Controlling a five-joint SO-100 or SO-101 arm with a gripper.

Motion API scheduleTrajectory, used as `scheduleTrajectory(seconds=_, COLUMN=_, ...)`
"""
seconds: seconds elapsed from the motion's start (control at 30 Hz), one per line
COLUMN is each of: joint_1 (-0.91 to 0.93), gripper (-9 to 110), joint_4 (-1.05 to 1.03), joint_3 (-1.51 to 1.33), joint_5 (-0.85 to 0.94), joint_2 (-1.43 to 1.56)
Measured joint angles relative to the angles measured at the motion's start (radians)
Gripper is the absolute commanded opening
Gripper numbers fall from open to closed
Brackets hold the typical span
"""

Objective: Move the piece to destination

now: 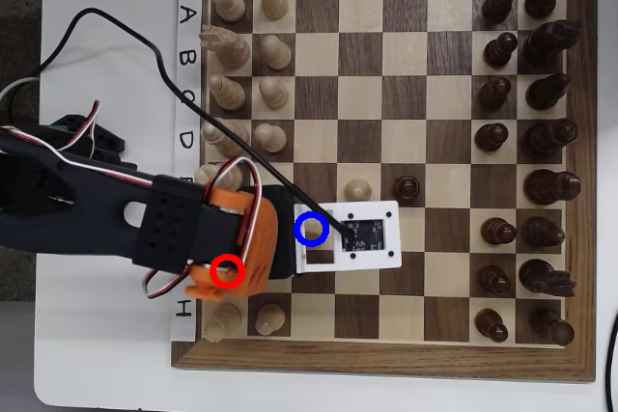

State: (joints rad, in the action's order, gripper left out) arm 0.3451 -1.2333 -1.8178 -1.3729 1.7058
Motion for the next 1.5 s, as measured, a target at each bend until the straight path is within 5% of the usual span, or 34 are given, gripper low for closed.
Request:
scheduleTrajectory(seconds=0.93, joint_1=-0.012, gripper=5, joint_4=0.029, joint_3=-0.011, joint_5=0.011, joint_2=0.000)
scheduleTrajectory(seconds=1.5, joint_1=-0.023, gripper=16, joint_4=0.051, joint_3=-0.020, joint_5=0.075, joint_2=0.000)
